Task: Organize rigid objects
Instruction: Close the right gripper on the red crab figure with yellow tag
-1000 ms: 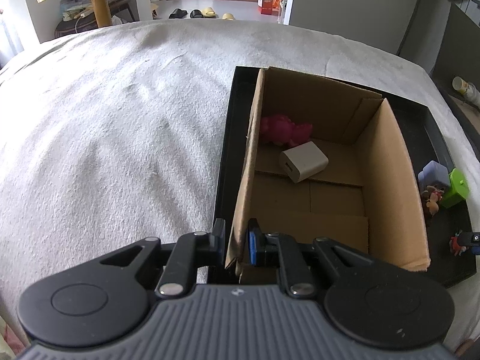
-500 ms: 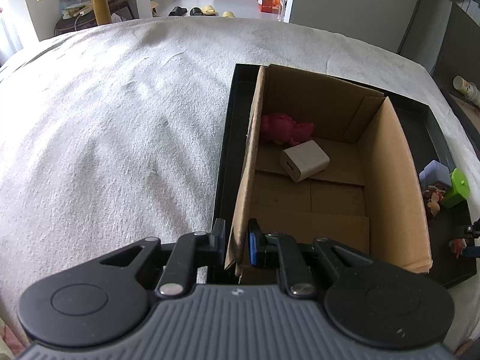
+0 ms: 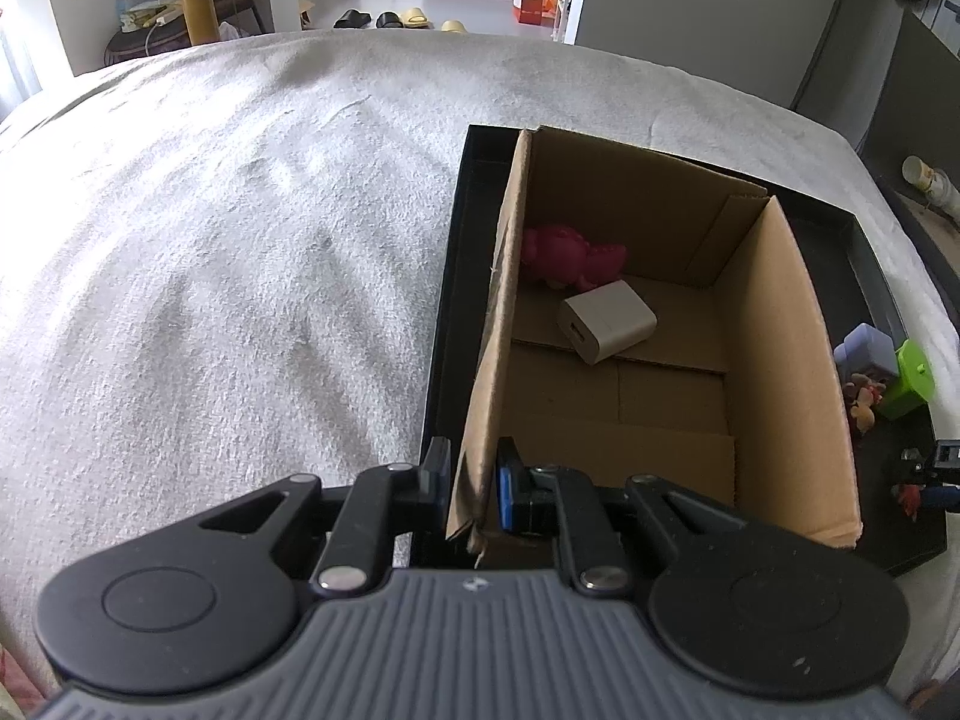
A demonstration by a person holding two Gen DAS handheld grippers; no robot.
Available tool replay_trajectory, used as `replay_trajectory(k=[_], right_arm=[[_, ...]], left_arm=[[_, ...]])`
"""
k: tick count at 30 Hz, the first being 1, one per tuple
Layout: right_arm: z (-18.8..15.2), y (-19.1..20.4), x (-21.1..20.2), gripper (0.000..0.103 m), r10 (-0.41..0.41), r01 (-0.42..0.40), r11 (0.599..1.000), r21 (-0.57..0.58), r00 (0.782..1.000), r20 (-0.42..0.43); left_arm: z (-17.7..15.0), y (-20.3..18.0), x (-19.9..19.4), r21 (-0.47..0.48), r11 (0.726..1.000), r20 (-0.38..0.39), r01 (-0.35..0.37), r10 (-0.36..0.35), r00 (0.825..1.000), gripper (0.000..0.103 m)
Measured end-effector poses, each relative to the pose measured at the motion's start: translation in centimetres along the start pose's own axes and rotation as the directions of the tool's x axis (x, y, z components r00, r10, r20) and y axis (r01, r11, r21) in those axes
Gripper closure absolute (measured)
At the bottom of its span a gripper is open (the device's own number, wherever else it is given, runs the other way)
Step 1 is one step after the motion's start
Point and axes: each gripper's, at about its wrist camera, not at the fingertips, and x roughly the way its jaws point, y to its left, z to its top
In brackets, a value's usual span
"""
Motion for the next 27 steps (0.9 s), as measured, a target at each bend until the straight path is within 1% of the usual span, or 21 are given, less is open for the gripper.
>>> replay_trajectory(k=[5,7,11,18,20,22,24,27], right_arm=[[-0.4,0.4,0.0,0.049,-0.053,0.053,0.998,-0.015,0.999,-0.007],[-0.6,0.3,-0.1,0.053,-0.070,0.070,0.998,-0.005,0.998,-0.007],[-1.0,-0.1,-0.4,0.056,-0.088,0.089,0.996,0.026,0.996,-0.007],[-1.7,-0.4,-1.1,0.056,-0.127,0.127,0.991,0.034,0.992,0.008],[-1.6,-0.3,-1.1,0.053,-0.123,0.122,0.992,0.035,0.992,0.010],[-1.5,-0.1,-1.2,0.052,-0.099,0.098,0.995,0.028,0.995,0.027],[-1.5,0.2,-1.0,0.052,-0.107,0.107,0.994,0.015,0.994,0.027],[-1.4,0.2,-0.5,0.052,-0.113,0.112,0.993,0.041,0.994,0.013]], left_arm=[[-0.1,0.0,-0.3,-0.006,1.000,0.007,0.002,-0.002,1.000,0.088],[0.0,0.0,-0.4,-0.008,1.000,0.008,0.003,-0.003,1.000,0.088],[0.0,0.1,-0.4,-0.012,1.000,0.011,0.008,-0.008,1.000,0.088],[0.0,0.2,-0.5,-0.016,1.000,0.012,0.017,-0.017,1.000,0.088],[0.1,0.2,-0.5,-0.016,1.000,0.012,0.020,-0.019,1.000,0.088],[0.0,0.2,-0.5,-0.017,1.000,0.013,0.022,-0.022,1.000,0.088],[0.0,0.3,-0.5,-0.022,0.999,0.014,0.027,-0.026,1.000,0.088],[0.0,0.4,-0.5,-0.026,0.999,0.015,0.034,-0.033,0.999,0.088]])
